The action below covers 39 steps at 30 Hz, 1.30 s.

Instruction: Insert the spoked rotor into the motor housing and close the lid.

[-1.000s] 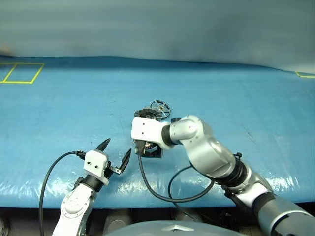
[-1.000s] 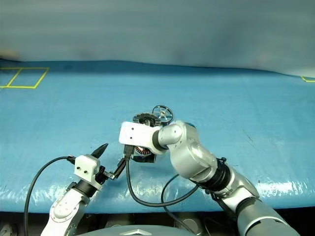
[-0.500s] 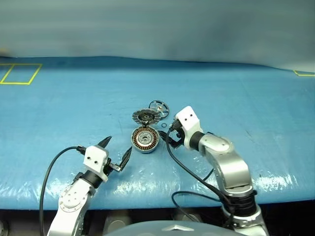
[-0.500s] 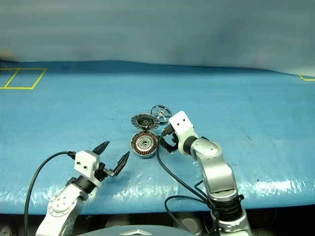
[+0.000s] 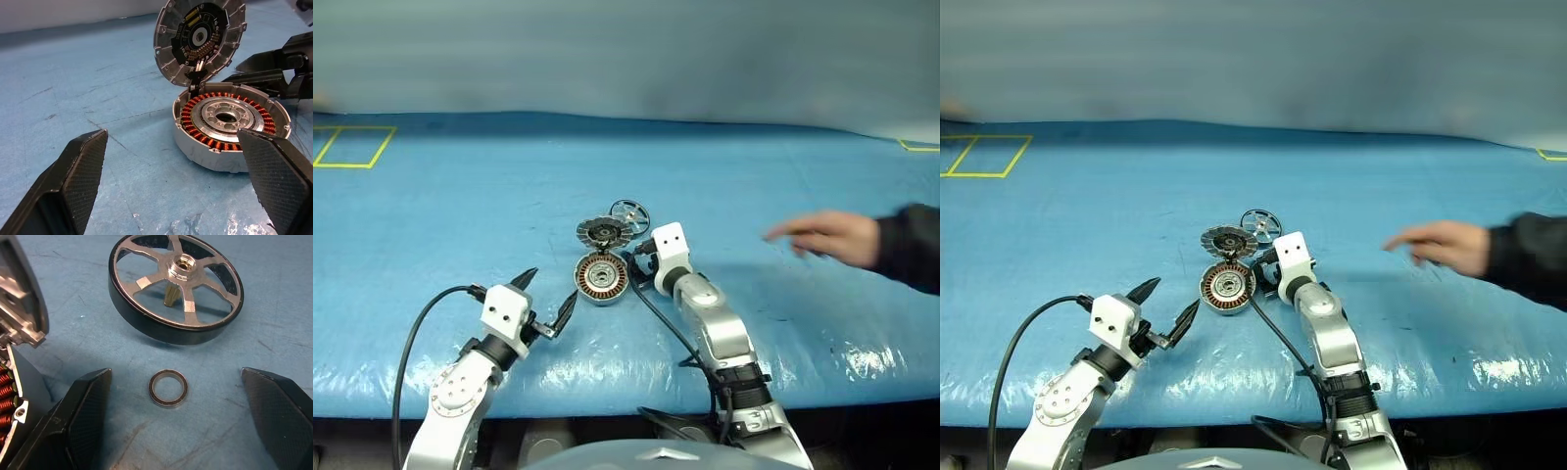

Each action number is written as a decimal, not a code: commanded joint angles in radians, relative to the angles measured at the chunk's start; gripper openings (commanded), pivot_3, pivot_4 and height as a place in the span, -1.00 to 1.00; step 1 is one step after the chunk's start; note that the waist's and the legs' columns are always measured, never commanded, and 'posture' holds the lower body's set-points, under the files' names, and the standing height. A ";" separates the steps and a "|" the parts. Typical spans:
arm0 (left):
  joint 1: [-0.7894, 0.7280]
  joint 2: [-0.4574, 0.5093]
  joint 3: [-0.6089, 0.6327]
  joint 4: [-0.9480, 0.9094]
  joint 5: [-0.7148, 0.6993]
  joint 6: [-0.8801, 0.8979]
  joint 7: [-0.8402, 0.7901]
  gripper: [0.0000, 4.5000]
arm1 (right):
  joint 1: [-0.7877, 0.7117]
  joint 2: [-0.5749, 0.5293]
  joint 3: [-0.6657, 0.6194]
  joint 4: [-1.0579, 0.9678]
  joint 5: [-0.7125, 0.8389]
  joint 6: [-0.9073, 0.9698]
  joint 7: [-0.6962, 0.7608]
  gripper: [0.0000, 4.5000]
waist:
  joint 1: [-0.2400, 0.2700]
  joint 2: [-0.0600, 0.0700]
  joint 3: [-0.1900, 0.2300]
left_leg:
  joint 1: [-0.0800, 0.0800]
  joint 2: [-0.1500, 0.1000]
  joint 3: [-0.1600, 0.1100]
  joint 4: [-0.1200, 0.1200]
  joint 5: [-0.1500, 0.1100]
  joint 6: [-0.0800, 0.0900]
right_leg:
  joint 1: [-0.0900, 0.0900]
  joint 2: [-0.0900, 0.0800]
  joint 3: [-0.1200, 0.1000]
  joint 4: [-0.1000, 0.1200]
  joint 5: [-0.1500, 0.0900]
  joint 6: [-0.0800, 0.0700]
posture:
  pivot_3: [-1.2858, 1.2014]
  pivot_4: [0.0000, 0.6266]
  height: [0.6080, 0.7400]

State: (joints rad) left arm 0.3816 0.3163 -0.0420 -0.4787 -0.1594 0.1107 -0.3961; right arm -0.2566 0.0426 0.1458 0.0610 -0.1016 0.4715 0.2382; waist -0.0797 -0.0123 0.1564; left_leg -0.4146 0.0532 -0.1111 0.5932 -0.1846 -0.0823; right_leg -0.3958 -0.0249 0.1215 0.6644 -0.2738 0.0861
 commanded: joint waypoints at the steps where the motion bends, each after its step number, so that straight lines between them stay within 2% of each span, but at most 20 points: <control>1: 0.003 -0.001 -0.005 -0.056 -0.001 0.004 0.005 1.00 | -0.008 -0.014 0.032 0.091 -0.032 -0.059 -0.038 0.80 | 0.000 0.000 0.000 | 0.001 0.000 0.000 0.000 0.000 0.000 | 0.001 0.000 0.000 0.000 0.000 0.000 | 0.03 -0.52 1.00; 6: 0.003 -0.005 -0.009 -0.059 0.003 0.007 0.011 1.00 | -0.004 -0.020 0.016 0.129 -0.009 -0.064 -0.059 0.14 | 0.000 0.000 -0.001 | 0.003 0.000 0.000 0.002 0.000 0.000 | 0.003 0.000 0.000 0.000 0.000 0.000 | 0.03 -0.52 1.00; 9: 0.008 -0.010 -0.011 -0.061 0.006 0.003 0.017 1.00 | 0.042 -0.030 -0.003 0.067 0.022 -0.011 -0.050 -0.33 | 0.008 -0.002 -0.002 | 0.003 0.000 0.000 0.003 0.000 0.000 | 0.003 0.000 0.000 0.000 0.000 0.000 | 0.03 -0.52 1.00; 12: 0.013 -0.013 -0.013 -0.059 0.007 -0.002 0.020 1.00 | 0.122 -0.057 -0.005 -0.047 0.042 0.058 -0.028 -0.70 | 0.016 -0.002 -0.003 | 0.003 0.000 -0.001 0.003 0.000 0.000 | 0.002 0.000 0.000 -0.001 0.000 0.000 | 0.03 -0.52 1.00; 16: 0.014 -0.017 -0.015 -0.055 0.007 -0.008 0.025 1.00 | 0.220 -0.115 0.000 -0.213 0.058 0.145 0.001 -0.70 | 0.019 -0.002 -0.003 | 0.003 0.000 -0.001 0.001 0.000 0.000 | 0.002 0.000 0.000 -0.003 0.000 0.000 | 0.03 -0.52 1.00; 21: 0.010 -0.015 -0.013 -0.046 0.005 -0.014 0.020 1.00 | 0.309 -0.274 0.028 -0.428 0.074 0.237 0.102 -0.70 | 0.021 -0.003 -0.003 | 0.003 -0.001 -0.001 0.002 0.000 0.000 | 0.001 -0.001 0.000 -0.004 0.000 0.000 | 0.03 -0.52 1.00; 23: 0.004 -0.012 -0.012 -0.040 0.004 -0.018 0.014 1.00 | 0.308 -0.348 0.047 -0.495 0.079 0.253 0.151 -0.70 | 0.020 -0.003 -0.003 | 0.003 -0.001 0.000 0.002 0.000 0.000 | 0.000 -0.001 0.000 -0.003 0.000 0.000 | 0.03 -0.52 1.00; 28: -0.019 -0.006 -0.004 -0.024 0.000 -0.020 0.004 1.00 | 0.212 -0.434 0.051 -0.636 0.178 0.304 0.280 -0.70 | 0.013 -0.002 -0.001 | 0.000 0.000 0.000 0.003 0.000 0.000 | 0.000 -0.001 0.001 -0.003 0.000 0.000 | 0.03 -0.52 1.00; 33: -0.027 -0.004 -0.001 -0.018 -0.002 -0.019 -0.002 1.00 | 0.115 -0.413 0.090 -0.721 0.266 0.357 0.321 -0.70 | 0.013 -0.002 -0.001 | -0.001 0.000 0.000 0.001 0.000 0.000 | 0.000 0.000 0.000 -0.002 0.000 0.000 | 0.03 -0.52 1.00; 39: -0.025 -0.011 -0.001 -0.016 -0.003 -0.022 0.003 1.00 | 0.039 -0.314 0.266 -0.624 0.201 0.345 0.228 -0.70 | 0.015 -0.002 -0.001 | -0.002 0.000 -0.001 0.000 -0.001 0.001 | 0.000 0.000 0.000 -0.003 0.000 0.000 | 0.03 -0.52 1.00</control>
State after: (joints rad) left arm 0.3562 0.3102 -0.0485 -0.4763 -0.1582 0.1125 -0.3944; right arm -0.2003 -0.2867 0.3733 -0.5839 0.1217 0.8378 0.4934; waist -0.0645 -0.0147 0.1557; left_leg -0.4162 0.0528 -0.1117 0.5939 -0.1852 -0.0813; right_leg -0.3956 -0.0253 0.1215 0.6614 -0.2740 0.0865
